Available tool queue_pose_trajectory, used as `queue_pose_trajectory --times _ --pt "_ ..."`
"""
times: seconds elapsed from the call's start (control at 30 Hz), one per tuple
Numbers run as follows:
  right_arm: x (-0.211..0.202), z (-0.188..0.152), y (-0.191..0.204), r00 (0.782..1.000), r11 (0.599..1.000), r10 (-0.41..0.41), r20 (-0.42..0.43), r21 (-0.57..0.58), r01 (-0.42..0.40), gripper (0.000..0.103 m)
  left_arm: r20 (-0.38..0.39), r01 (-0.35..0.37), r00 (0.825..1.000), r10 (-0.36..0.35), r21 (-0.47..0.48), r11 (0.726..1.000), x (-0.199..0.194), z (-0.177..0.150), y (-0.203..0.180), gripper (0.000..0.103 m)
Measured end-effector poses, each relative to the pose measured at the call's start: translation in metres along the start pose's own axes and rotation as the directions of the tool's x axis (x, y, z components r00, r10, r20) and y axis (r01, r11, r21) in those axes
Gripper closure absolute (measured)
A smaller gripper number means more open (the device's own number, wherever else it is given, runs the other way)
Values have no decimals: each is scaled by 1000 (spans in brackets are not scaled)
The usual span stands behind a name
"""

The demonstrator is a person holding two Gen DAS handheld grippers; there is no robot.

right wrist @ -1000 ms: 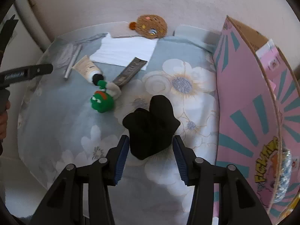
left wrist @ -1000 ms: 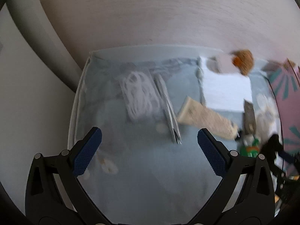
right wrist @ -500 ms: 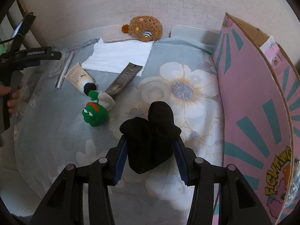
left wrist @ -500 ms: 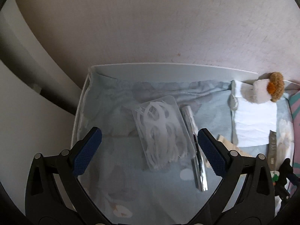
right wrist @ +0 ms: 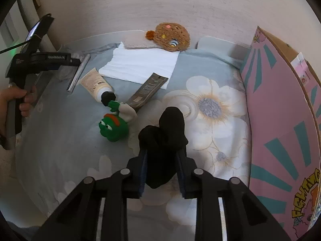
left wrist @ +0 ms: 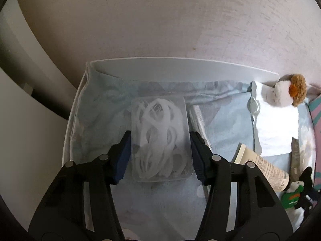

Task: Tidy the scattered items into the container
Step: 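Grasp the clear case of white floss picks with the left gripper while the right grasps the black socks, then carry the floss case and socks over the box and open both grippers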

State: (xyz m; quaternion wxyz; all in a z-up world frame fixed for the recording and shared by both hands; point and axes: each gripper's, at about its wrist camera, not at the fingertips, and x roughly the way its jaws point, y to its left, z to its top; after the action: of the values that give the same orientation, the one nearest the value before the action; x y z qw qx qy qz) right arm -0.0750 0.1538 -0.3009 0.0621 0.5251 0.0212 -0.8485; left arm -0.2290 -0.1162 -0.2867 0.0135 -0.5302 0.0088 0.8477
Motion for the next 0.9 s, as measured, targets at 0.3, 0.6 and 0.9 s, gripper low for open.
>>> queue_pose_trajectory --times 0.3,0.6,0.9 --pt "-3 3 2 1000 1000 13 25 1 -13 92 12 5 1000 -5 7 1000 -14 -10 1 52" --pt "-18 7 4 998 1000 18 67 5 -18 94 62 0 998 -1 32 999 -61 -14 -8 52" --pt "-90 23 -6 981 999 30 194 27 -36 94 121 10 992 -20 84 996 -154 -8 -36 52"
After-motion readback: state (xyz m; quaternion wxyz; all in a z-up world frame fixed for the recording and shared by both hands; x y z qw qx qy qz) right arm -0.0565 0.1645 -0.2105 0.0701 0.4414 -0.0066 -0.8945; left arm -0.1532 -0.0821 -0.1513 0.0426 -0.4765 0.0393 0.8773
